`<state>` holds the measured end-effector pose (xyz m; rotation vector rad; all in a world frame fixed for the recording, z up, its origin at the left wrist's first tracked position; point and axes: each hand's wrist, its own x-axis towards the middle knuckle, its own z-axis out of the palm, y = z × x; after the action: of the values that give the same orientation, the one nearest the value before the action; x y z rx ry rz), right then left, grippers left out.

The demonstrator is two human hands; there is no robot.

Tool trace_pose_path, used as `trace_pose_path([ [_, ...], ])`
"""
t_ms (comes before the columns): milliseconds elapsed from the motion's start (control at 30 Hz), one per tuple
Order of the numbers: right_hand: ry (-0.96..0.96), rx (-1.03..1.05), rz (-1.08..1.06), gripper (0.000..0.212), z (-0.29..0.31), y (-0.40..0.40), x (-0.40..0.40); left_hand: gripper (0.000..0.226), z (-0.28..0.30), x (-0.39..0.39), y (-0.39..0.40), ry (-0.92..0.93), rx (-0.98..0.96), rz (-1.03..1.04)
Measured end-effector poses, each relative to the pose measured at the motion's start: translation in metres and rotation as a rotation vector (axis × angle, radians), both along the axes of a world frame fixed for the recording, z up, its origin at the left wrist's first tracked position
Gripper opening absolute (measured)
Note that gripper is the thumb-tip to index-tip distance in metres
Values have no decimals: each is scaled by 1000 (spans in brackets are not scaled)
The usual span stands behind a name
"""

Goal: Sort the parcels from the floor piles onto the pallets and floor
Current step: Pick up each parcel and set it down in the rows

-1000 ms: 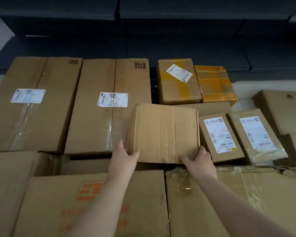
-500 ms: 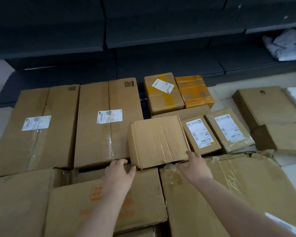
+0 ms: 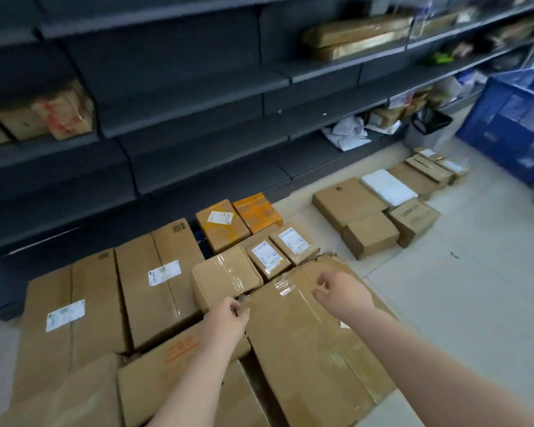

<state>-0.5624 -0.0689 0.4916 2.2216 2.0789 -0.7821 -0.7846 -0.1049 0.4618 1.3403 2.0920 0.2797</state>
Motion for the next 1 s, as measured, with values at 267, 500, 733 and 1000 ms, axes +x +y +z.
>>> trace_pose_path([
  [267,-7,54,-176,35,53,-78,168,20,55,199,-18,18,53,-334],
  [500,-206,103,-142,38,83,-106,334,9,79,382,-18,61,100,-512],
  [733,-283,34,-103,38,75,-87,438,25,78,481,4,237,97,-633],
  [1000,-357,-8,-59,36,65,32,538,29,65,601,116,264,80,-724],
])
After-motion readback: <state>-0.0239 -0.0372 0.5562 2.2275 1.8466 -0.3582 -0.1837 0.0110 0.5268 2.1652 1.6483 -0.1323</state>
